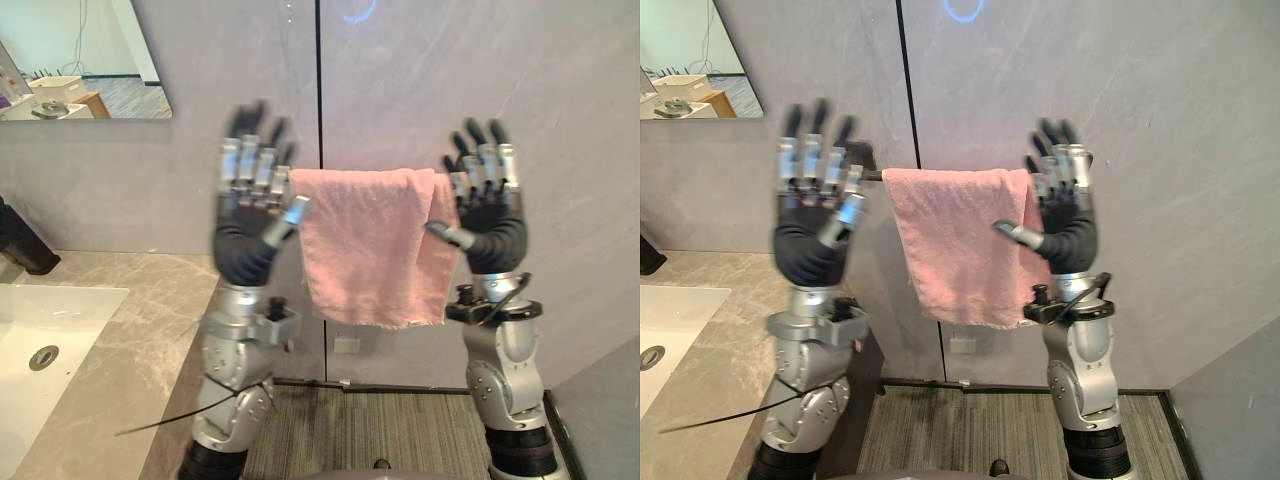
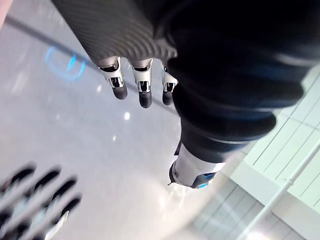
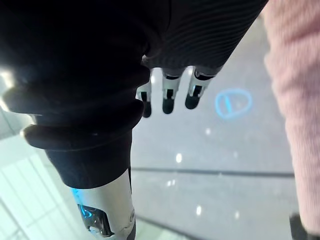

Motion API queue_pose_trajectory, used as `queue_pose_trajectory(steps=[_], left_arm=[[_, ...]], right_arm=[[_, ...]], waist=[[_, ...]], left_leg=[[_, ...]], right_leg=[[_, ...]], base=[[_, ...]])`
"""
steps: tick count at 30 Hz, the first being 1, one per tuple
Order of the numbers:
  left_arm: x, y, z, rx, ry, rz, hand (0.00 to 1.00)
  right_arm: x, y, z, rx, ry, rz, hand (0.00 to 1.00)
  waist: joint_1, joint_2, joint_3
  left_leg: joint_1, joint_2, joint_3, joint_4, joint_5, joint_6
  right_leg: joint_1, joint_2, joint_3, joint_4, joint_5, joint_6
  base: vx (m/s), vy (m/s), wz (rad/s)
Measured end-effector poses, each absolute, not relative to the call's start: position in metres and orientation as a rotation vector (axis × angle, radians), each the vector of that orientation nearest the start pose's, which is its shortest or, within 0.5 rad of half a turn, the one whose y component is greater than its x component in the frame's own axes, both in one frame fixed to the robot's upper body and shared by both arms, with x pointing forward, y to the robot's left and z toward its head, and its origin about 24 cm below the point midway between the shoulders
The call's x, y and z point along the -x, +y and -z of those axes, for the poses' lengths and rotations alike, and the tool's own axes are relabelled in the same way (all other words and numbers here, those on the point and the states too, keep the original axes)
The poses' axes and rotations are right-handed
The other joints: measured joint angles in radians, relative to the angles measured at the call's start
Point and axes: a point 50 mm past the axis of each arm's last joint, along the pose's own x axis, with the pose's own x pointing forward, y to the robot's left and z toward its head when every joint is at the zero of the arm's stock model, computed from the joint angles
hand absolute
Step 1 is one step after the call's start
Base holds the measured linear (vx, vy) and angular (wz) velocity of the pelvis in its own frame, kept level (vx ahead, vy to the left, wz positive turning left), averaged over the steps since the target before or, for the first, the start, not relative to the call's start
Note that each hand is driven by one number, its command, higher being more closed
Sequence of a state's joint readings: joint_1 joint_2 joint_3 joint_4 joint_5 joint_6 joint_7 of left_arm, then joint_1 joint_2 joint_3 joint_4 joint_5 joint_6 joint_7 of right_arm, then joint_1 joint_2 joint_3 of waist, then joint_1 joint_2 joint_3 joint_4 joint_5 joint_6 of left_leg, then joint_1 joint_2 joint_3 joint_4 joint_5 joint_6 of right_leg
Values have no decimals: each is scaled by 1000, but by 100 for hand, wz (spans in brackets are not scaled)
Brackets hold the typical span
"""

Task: Organize washtable

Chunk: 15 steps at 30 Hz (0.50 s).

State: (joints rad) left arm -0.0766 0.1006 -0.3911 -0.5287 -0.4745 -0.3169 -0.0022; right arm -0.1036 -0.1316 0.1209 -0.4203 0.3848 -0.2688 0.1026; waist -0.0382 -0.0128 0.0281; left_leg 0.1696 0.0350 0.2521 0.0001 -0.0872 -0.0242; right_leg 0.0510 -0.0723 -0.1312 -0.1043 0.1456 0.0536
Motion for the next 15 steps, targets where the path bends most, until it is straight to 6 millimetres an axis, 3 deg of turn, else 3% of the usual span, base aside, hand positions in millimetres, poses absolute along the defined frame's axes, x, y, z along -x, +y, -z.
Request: queue_pose_trajectory(steps=[3, 6, 11, 12, 15], left_arm=[[-207, 57, -175, 675, -610, 666, 0], [-211, 46, -161, 709, -510, 715, 0], [-217, 37, -139, 703, -392, 736, 0], [-226, 36, -115, 671, -275, 693, 0], [-228, 35, -107, 660, -238, 682, 0]], right_arm=[[-230, -124, -179, -262, -740, -412, 0], [-228, -124, -171, -294, -701, -452, 0], [-234, -118, -136, -318, -518, -487, 0], [-244, -118, -108, -315, -370, -467, 0], [-245, -119, -100, -302, -331, -463, 0]], waist=[[0, 5, -3], [-4, 4, -4], [-4, 1, -4], [-2, -1, -3], [-4, -4, -1]], left_leg=[[1, 0, -1, 0, 0, 0], [1, 0, -1, 0, 0, 0], [3, -1, 4, 1, 0, 1], [2, -2, 19, 0, -2, 2], [-1, -2, 22, 0, -4, 4]], right_leg=[[4, 0, -1, 0, -1, 1], [3, 0, 0, 1, 0, 1], [2, 1, 6, 4, 2, -2], [-7, 2, 22, 2, 3, -1], [-14, 2, 25, 1, 2, 0]], base=[[0, 0, 0], [0, 0, 0], [5, 2, -6], [-8, -5, -17], [-22, -15, -8]])
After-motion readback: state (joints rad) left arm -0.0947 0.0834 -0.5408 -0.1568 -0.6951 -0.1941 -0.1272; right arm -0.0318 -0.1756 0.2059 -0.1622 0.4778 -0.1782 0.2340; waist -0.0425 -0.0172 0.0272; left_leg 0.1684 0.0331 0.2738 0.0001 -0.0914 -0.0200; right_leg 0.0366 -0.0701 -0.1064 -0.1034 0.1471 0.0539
